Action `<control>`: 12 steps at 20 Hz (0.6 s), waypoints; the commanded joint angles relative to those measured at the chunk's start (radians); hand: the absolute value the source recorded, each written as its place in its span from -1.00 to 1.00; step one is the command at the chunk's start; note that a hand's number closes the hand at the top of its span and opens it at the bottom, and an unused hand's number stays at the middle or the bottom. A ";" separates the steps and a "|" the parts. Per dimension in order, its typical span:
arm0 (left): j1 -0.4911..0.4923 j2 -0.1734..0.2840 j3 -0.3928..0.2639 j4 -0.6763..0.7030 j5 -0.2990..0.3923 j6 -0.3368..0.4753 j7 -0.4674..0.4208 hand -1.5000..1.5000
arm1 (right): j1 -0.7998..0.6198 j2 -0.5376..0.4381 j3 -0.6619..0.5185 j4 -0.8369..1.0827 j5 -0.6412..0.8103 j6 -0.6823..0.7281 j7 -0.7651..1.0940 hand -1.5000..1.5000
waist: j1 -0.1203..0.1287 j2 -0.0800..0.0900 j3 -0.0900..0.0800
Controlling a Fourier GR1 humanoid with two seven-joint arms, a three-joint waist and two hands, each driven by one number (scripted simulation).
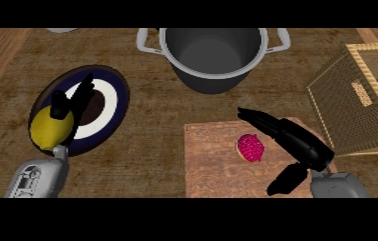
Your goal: Pick the cupcake from the cutting board and place it in the basket
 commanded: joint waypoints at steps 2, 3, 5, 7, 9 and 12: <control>-0.005 -0.019 0.008 -0.055 -0.011 -0.009 0.058 0.00 | -0.059 0.055 0.016 0.058 0.033 0.004 0.035 -1.00 | 0.002 0.000 0.000; -0.014 -0.035 0.002 0.022 -0.040 0.012 -0.002 0.00 | -0.047 0.086 0.038 0.043 0.047 -0.016 0.065 -1.00 | 0.000 0.000 0.000; 0.031 -0.034 -0.015 -0.092 -0.050 0.000 0.058 0.00 | 0.028 0.045 0.014 0.019 0.040 -0.028 -0.009 -1.00 | 0.000 -0.001 0.000; 0.024 0.019 0.046 -0.067 -0.008 -0.053 0.024 0.00 | -0.042 0.049 0.000 0.122 0.054 -0.044 -0.034 -1.00 | 0.003 0.000 0.000; 0.018 0.008 0.058 -0.054 0.003 -0.069 0.029 0.00 | 0.011 0.053 0.033 0.040 0.082 -0.049 -0.022 -1.00 | 0.000 0.000 0.000; 0.011 -0.033 0.030 0.028 -0.042 -0.025 -0.058 0.00 | -0.031 0.046 0.050 0.139 0.145 -0.145 -0.124 1.00 | 0.001 0.000 0.000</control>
